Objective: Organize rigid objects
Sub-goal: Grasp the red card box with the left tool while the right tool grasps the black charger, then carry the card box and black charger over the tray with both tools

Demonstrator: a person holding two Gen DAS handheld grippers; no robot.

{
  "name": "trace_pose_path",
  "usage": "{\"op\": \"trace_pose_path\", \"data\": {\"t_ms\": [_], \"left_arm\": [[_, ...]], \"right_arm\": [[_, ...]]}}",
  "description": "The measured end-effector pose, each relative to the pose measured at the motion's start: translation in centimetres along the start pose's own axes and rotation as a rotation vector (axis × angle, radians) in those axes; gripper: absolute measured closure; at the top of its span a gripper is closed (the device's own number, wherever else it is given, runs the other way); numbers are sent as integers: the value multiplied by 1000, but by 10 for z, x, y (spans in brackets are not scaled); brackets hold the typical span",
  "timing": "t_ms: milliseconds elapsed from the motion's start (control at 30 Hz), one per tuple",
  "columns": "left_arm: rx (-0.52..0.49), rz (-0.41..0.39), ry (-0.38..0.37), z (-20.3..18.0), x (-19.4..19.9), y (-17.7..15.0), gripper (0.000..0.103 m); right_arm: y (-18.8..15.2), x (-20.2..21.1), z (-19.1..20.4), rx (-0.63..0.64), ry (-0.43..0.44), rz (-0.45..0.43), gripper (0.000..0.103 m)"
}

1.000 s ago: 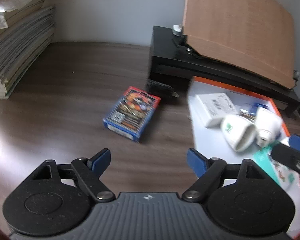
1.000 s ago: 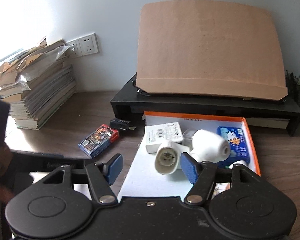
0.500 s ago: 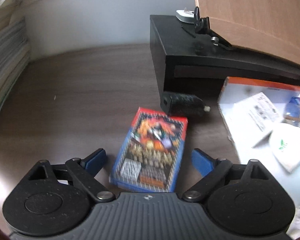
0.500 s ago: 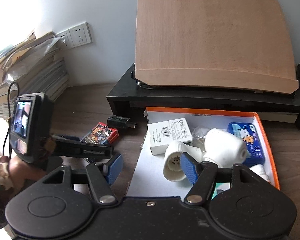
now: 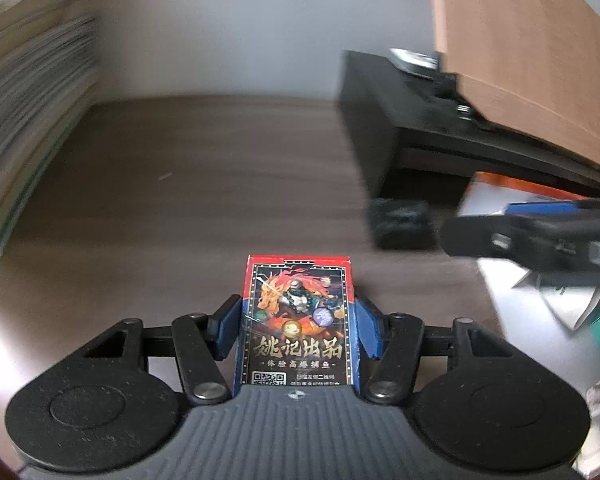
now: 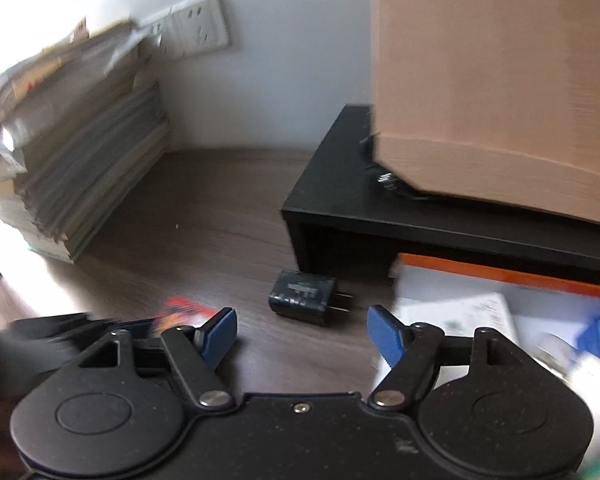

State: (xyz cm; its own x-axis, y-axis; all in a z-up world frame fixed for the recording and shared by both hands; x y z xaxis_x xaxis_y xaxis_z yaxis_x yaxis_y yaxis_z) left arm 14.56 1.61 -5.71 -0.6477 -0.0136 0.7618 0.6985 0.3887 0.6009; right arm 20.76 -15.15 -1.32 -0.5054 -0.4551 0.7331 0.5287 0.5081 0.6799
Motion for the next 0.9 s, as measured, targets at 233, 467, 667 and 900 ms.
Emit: {"op": "trace_pose_path", "data": {"t_ms": [233,467,667,900], "left_arm": [[107,1,28,39,27,-7,44],[136,-11,3,45,33,-5,43],[126,-16,-17,46,34,-5,44],[84,-22,-82,39,43,-3,44]], "right_arm": [[14,-47,14,76,-75,57,14],[16,-76,14,78,-74,114,26],[7,-52,20,52,-89,65,35],[-1,-1,43,36,-118,-6,35]]}}
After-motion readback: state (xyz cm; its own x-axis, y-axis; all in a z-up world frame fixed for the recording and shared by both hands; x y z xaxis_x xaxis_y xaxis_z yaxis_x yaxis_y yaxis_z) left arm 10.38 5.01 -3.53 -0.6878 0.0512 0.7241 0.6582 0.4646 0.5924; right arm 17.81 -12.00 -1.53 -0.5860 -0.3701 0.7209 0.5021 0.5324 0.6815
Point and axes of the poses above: each gripper's, at about its wrist camera, not at the fingertips, and x roughly against the way its jaws point, z to its left, y to its top, the point moved 3 cm from there along -x, roughly the way its jaws point, and after that the axes turned 15 degrees about x, right-handed, at the moved point
